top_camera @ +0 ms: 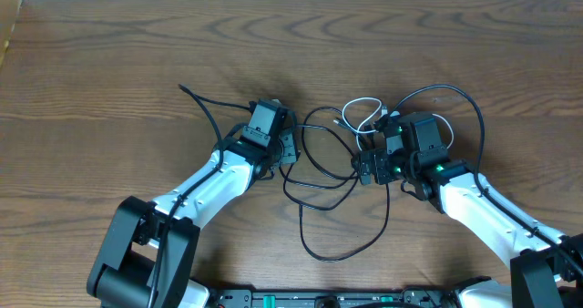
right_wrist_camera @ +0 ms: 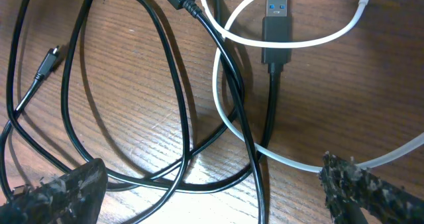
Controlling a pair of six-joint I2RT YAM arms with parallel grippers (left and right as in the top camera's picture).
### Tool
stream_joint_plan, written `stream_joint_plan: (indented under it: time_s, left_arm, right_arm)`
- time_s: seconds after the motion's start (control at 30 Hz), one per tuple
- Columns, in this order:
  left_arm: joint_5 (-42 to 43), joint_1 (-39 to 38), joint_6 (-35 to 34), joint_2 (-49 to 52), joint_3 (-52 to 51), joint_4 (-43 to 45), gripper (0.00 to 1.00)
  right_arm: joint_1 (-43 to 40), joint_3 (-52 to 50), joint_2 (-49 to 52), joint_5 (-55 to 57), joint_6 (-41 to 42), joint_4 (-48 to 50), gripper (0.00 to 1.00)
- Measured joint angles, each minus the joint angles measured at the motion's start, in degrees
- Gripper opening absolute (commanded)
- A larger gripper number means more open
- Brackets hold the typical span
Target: Untangle cables
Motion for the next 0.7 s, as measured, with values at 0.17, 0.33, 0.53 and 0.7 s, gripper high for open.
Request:
stream_joint_plan:
  time_s: [0.17, 0.33, 0.53, 0.7]
  left_arm:
    - [-0.66, 0.00, 0.17, 0.00, 0.00, -2.23, 0.22]
    - [-3.23, 0.00, 0.17, 0.00, 0.00, -5.35, 0.22]
    - [-4.11, 0.00, 0.17, 0.00, 0.00, -5.70, 0.22]
    - [-4.57, 0.00, 0.17, 0.00, 0.00, -4.42, 0.22]
  right_arm:
    - [0.00, 0.00, 0.00, 0.00, 0.00, 0.00, 0.99]
    - [0.00, 0.00, 0.00, 0.00, 0.00, 0.00, 0.99]
    - [0.00, 0.00, 0.00, 0.00, 0.00, 0.00, 0.99]
    - [0.00, 0.00, 0.00, 0.00, 0.00, 0.00, 0.99]
